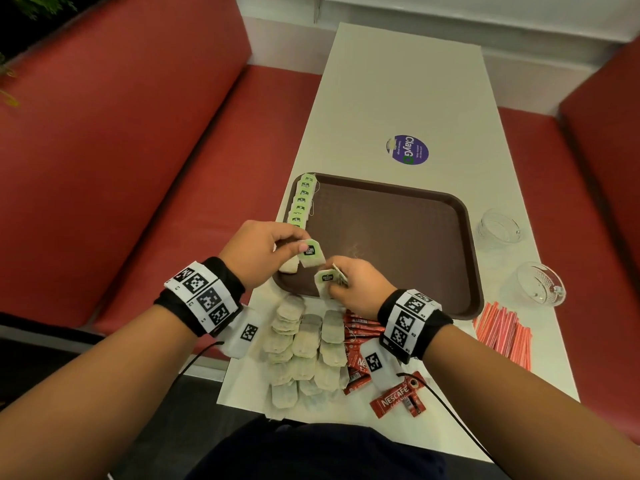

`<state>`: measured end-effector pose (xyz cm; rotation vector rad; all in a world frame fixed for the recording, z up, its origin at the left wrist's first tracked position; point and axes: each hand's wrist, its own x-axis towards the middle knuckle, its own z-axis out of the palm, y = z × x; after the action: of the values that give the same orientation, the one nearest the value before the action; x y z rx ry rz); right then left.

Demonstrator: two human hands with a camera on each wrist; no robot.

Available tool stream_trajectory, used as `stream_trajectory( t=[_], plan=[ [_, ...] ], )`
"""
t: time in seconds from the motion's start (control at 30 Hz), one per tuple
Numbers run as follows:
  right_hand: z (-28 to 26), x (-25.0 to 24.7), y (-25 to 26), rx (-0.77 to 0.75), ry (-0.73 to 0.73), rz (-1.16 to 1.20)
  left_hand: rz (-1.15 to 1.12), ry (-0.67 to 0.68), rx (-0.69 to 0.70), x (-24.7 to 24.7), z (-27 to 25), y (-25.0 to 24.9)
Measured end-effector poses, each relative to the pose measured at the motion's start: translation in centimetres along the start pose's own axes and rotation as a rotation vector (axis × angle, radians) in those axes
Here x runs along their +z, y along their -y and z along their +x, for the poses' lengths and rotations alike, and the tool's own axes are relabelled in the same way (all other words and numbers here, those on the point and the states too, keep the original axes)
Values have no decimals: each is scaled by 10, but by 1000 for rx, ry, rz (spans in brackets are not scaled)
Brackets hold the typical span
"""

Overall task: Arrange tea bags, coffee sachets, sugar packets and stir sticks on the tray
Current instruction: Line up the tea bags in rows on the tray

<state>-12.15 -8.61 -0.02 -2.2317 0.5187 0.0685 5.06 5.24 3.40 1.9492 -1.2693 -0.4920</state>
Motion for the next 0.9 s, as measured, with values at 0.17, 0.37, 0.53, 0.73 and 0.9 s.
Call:
stream_trajectory(
  t=[0.17,0.37,0.53,0.73,0.9],
  plan=[
    [1,-4,2,-14,-43,44,219,53,51,-16,7,2],
    [9,-8,12,5,-127,185,291,185,73,-16,11,-1],
    [15,-3,18,-70,-92,133,209,130,115,-12,12,-7],
    [19,2,12,-93,-84,72,281,154,112,-11,18,-1],
    [17,-1,7,15,-53,94,257,206,-86,4,23,27]
  ],
)
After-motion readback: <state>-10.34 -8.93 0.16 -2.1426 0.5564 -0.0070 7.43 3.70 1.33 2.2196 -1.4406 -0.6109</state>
